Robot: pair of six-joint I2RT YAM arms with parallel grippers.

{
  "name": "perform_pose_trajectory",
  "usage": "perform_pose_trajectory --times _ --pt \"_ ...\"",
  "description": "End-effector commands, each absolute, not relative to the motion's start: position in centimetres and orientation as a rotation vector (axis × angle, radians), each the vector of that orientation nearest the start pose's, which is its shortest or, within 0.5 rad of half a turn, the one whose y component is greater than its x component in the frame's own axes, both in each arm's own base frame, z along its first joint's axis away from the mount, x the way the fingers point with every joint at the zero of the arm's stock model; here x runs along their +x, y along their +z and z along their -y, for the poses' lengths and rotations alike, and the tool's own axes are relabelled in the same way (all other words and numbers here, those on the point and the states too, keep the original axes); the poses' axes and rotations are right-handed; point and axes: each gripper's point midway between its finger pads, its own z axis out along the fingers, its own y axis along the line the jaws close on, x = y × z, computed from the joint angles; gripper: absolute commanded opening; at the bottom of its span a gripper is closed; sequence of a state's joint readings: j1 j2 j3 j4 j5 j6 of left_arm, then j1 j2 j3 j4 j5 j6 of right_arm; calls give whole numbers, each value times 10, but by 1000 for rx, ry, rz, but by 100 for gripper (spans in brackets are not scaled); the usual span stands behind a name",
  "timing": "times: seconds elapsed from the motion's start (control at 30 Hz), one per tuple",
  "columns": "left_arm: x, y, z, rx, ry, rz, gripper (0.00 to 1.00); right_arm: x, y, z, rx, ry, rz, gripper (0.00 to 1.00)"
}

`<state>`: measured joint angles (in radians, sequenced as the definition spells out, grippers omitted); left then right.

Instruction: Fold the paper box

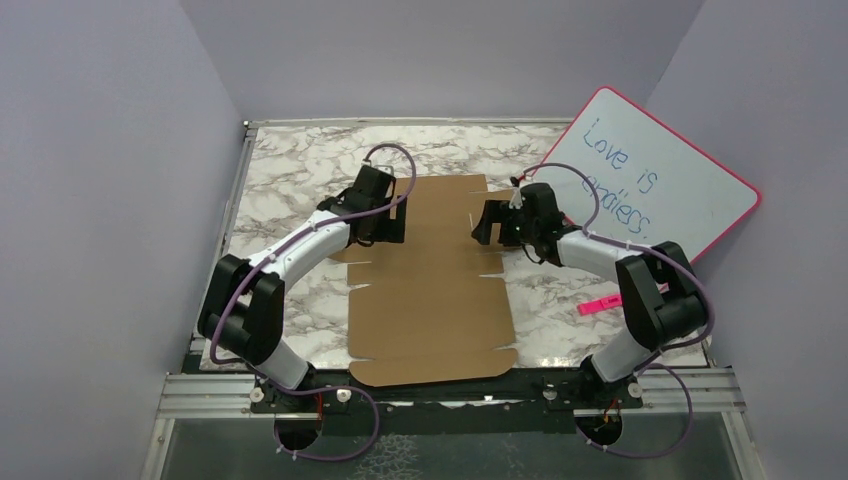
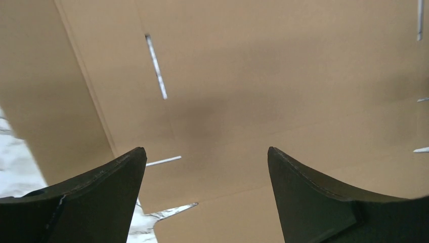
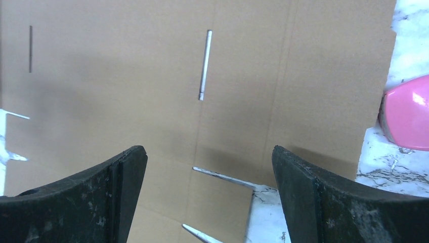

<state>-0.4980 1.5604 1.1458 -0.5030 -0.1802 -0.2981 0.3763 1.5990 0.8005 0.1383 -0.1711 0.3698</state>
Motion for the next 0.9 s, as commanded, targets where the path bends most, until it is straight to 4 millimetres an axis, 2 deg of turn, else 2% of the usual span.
perform_pose_trajectory --times 0.0,0.3,0.4,0.47,0.57,0.67,0.77,0.87 --pt "348 104 187 87 -406 -2447 90 365 49 -199 -172 572 -2318 100" --pt "332 94 173 39 -443 -2463 92 357 46 -261 -325 740 -2320 100" --pt "328 92 167 25 -465 -2473 92 355 49 -275 -364 780 -2331 100" --pt "327 94 165 25 -480 -2477 92 359 57 -275 -375 768 -2321 100" --pt "333 102 167 52 -489 -2473 92 369 74 -262 -363 659 -2288 100" --pt "339 103 177 93 -533 -2489 92 383 86 -234 -326 587 -2272 100" --pt "348 102 189 127 -589 -2502 92 389 87 -198 -247 537 -2294 100" --pt "356 97 196 150 -608 -2518 92 393 87 -171 -174 535 -2294 100"
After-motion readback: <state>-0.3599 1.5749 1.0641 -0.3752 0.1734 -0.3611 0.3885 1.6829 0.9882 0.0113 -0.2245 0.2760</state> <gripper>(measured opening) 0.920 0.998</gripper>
